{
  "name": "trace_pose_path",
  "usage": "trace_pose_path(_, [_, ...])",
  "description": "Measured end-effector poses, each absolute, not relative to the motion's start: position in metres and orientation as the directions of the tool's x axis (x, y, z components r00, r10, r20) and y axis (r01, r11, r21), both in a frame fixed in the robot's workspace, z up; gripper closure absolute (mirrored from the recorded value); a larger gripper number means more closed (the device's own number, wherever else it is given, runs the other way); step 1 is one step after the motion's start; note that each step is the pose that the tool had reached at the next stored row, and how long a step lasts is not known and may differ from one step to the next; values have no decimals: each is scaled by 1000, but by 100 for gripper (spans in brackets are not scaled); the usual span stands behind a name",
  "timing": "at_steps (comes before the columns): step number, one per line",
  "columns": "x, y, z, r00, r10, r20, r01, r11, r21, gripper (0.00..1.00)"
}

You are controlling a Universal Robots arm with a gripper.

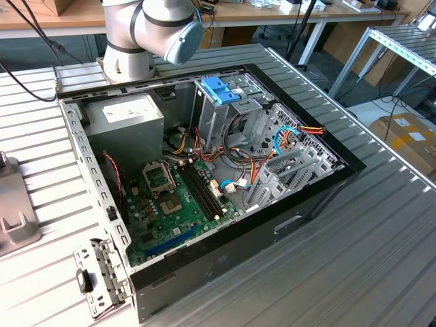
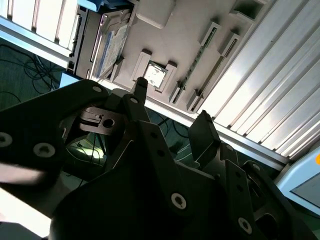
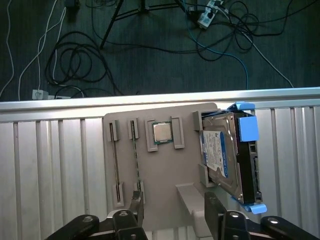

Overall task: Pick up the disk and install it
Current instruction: 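Pick up the disk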

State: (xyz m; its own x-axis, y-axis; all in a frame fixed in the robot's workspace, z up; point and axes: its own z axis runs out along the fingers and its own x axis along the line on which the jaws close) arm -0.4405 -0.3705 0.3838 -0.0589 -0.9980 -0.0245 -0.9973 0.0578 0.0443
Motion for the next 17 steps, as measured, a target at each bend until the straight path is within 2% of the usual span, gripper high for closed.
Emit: trace_pose_path(17, [-440, -362, 384, -59, -998, -25, -997, 58, 44, 40])
